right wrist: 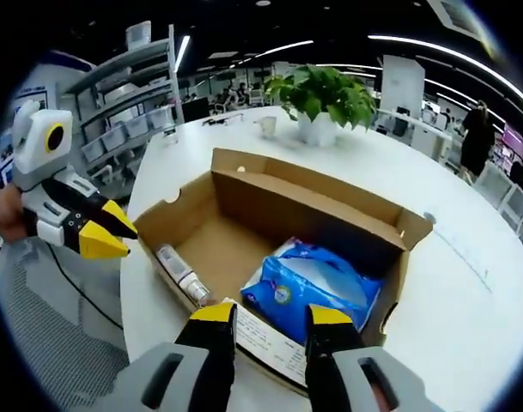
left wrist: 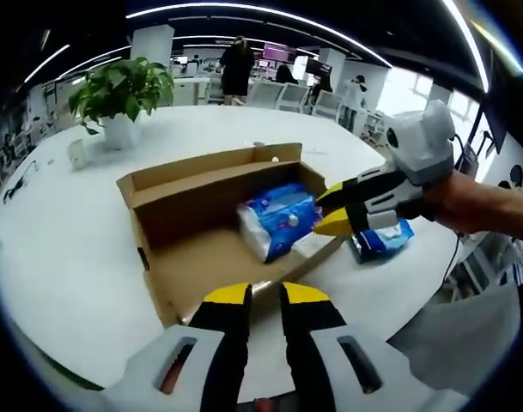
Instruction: Operate the shoe box by opening the lid, removing the specified soft item, and placing it in the target area until the item is outside and the box remains undamaged.
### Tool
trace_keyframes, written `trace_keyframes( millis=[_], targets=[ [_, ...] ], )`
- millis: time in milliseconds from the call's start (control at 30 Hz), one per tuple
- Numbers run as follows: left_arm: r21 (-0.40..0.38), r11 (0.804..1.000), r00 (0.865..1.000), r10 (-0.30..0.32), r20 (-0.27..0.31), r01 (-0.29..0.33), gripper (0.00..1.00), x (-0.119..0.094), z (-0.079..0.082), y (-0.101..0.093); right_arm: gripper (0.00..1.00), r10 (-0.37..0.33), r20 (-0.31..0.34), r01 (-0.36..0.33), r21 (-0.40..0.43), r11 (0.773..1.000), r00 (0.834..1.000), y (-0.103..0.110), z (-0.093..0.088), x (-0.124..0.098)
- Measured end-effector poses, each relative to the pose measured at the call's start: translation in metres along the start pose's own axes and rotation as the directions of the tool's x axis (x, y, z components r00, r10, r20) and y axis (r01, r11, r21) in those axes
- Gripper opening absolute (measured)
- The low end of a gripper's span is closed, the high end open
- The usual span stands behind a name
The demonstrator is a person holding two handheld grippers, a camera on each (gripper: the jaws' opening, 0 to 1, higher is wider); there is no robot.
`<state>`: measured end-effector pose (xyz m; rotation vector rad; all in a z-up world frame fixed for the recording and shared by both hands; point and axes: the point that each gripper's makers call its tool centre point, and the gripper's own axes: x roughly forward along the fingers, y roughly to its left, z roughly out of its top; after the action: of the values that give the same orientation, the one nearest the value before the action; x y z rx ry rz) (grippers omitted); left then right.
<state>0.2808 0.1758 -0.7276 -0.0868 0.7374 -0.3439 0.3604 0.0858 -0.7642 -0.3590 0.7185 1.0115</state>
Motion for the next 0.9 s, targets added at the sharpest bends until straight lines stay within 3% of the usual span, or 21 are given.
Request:
trace_keyframes(
  millis=[400,900],
  targets=[
    [0.021,1.0,1.0,-0.002,-0.015,0.003,0.12,0.004,-0.003,-0.016,0.26,0.012,0.015,-0.012,0.048,0.999,1.0,0.001,-0.006,-0.007],
    [0.002,1.0,1.0,-0.019,-0.007,0.019,0.12,0.008,-0.007,-0.019,0.16,0.01,0.046,-0.014,0.1,0.995,0.999,0.011,-0.008,-0.009]
  ],
)
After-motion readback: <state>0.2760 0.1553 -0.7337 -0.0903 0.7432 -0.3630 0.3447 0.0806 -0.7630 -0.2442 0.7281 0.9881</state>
